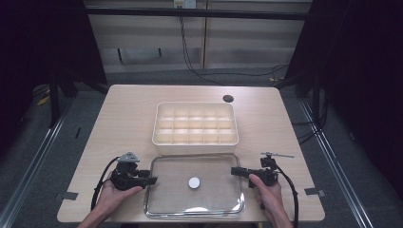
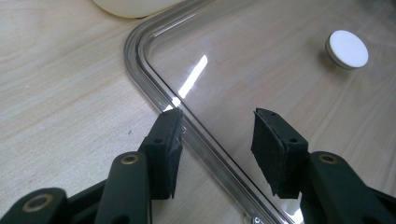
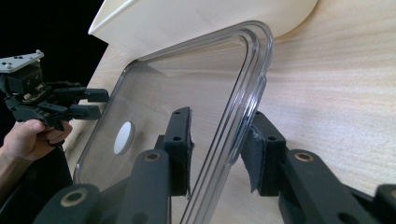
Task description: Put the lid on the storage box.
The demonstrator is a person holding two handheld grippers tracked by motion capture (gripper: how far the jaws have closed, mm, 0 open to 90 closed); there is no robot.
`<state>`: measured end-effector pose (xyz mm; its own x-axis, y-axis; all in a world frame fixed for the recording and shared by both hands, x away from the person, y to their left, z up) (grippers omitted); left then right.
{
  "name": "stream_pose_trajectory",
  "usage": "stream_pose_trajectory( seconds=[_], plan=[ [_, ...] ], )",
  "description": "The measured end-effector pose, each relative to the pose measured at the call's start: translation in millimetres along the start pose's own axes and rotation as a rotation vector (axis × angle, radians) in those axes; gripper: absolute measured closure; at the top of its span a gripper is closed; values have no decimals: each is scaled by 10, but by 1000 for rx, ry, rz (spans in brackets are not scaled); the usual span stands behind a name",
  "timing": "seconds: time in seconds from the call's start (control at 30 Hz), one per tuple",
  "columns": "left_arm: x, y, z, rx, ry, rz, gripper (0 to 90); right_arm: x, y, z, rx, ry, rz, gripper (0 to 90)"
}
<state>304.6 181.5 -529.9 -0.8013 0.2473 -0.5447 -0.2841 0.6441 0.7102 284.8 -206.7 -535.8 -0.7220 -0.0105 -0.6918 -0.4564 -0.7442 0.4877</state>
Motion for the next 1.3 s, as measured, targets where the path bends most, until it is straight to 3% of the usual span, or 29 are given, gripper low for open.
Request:
stream_pose_trajectory(
  seconds=[0.13, 0.23, 0.57, 0.6, 0.63, 0.93, 1.1, 1.13, 1.3],
  plan=[
    [-1, 1, 5, 4, 3, -1, 523, 8, -12, -5, 0, 2, 8, 665],
    [1, -1, 2, 8, 2, -3, 513, -23, 24, 7, -6, -1, -26, 702],
    [-7, 2, 14, 8, 17, -11, 368, -96, 112, 109, 1, 70, -108, 743],
    [-12, 5, 23, 37, 38, -7, 337, -102, 118, 119, 1, 76, -114, 747],
    [-12, 5, 23, 37, 38, -7, 333, -102, 118, 119, 1, 76, -114, 747],
    [-12, 2, 12, 42, 46, -6, 358, -99, 95, 129, -1, 82, -103, 749],
    [-17, 22, 10, 75, 77, -4, 387, -92, 90, 121, 7, 82, -94, 745],
    [-29, 46, -1, 103, 94, -22, 421, -89, 85, 114, 15, 82, -90, 745],
    [-43, 84, -7, 107, 93, -48, 461, -90, 81, 110, 27, 81, -84, 740]
  ],
)
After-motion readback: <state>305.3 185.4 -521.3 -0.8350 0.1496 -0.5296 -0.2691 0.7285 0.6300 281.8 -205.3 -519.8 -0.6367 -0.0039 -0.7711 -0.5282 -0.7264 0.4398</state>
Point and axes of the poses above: each handheld gripper's, and its own axes: y roughly backward along the jaws, x roughly out of its underside, z roughly to its left, the point moved 5 cm from there along -y, roughly forward along the jaws, and after that the axes turned 15 degrees about y, right-handed, at the moved point
